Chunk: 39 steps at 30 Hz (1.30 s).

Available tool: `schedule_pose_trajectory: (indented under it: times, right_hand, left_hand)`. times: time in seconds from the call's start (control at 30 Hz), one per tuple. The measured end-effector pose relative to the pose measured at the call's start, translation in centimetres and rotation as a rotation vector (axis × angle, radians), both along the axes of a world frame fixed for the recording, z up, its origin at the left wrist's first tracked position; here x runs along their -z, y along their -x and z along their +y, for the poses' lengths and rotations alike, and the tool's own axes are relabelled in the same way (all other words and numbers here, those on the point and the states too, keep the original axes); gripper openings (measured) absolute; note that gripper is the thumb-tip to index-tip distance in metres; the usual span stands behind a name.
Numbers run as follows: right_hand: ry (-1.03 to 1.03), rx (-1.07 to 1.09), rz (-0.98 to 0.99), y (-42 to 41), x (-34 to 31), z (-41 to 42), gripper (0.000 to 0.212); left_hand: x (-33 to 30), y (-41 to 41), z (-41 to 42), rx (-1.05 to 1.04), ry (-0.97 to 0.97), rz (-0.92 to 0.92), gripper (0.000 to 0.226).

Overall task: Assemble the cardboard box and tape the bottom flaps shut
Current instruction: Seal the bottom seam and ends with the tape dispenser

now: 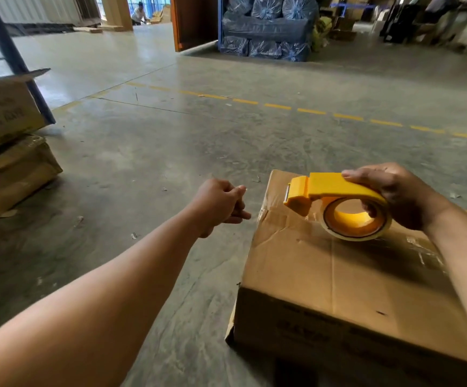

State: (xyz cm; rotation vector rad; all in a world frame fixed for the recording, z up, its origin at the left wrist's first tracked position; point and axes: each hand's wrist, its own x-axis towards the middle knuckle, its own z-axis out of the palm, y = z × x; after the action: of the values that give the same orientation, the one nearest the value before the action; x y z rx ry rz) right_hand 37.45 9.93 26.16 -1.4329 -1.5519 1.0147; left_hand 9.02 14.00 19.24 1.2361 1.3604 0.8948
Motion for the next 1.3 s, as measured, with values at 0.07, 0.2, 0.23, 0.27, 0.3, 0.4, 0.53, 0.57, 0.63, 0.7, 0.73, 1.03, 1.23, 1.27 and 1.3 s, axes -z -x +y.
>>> schedule_pose_trajectory:
  times: [0.07,0.2,0.23,0.27,0.3,0.4,0.53,0.57,0.63,0.7,0.73,1.03,1.23,1.27,1.3]
  right_hand:
    - [0.0,-0.027,-0.027,-0.3,-0.1,-0.2,0.087]
    - [0.049,-0.07,-0.106,-0.3,-0.8,0.0,0.05]
    - [0.057,-0.075,-0.125,-0.2,-0.9,0.1,0.05]
    - [0.064,-0.08,-0.138,-0.2,-0.9,0.2,0.054]
    - [0.065,-0.082,-0.146,-0.1,-0.9,0.2,0.063]
    - [0.047,-0.069,-0.148,-0.4,-0.6,0.3,0.087]
    - [0.043,-0.082,-0.148,-0.4,-0.5,0.3,0.077]
    - [0.043,-0.082,-0.14,-0.4,-0.5,0.2,0.077]
    - [0.047,-0.073,-0.126,-0.4,-0.5,0.2,0.072]
    - [0.057,-0.087,-0.122,-0.4,-0.4,0.3,0.067]
    - [0.06,-0.089,-0.126,-0.4,-0.4,0.3,0.067]
    - [0.073,-0.041,-0.116,0.6,-1.0,0.0,0.02]
    - [0.074,-0.043,-0.127,0.4,-0.8,0.0,0.028]
    - [0.072,-0.043,-0.129,0.3,-0.7,0.1,0.034]
    - [0.068,-0.046,-0.132,0.1,-0.6,0.1,0.042]
  left_hand:
    - [0.3,-0.5,-0.2,0.006,0.007,-0.018,0.028]
    - [0.9,-0.4,-0.6,0.024,0.034,-0.03,0.027]
    - [1.2,-0.4,-0.8,0.028,0.043,-0.028,0.027]
    - [1.5,-0.5,-0.9,0.03,0.054,-0.029,0.027]
    - [1.7,-0.4,-1.0,0.031,0.065,-0.033,0.027]
    - [2.0,-0.4,-0.9,0.04,0.078,-0.04,0.027]
    - [1.8,-0.5,-0.4,0.039,0.071,-0.062,0.026]
    - [1.8,-0.5,-0.4,0.039,0.072,-0.065,0.026]
    - [2.0,-0.6,-0.3,0.041,0.077,-0.079,0.026]
    - [2.2,-0.6,-0.3,0.041,0.083,-0.087,0.026]
    - [2.3,-0.6,-0.4,0.041,0.084,-0.088,0.026]
    - [2.9,-0.6,-0.8,0.043,0.082,-0.094,0.027]
    - [3.9,-1.0,-1.1,0.072,0.061,0.035,0.03]
    - [4.1,-1.2,-1.1,0.074,0.052,0.063,0.03]
    - [4.3,-1.3,-1.2,0.075,0.04,0.087,0.031]
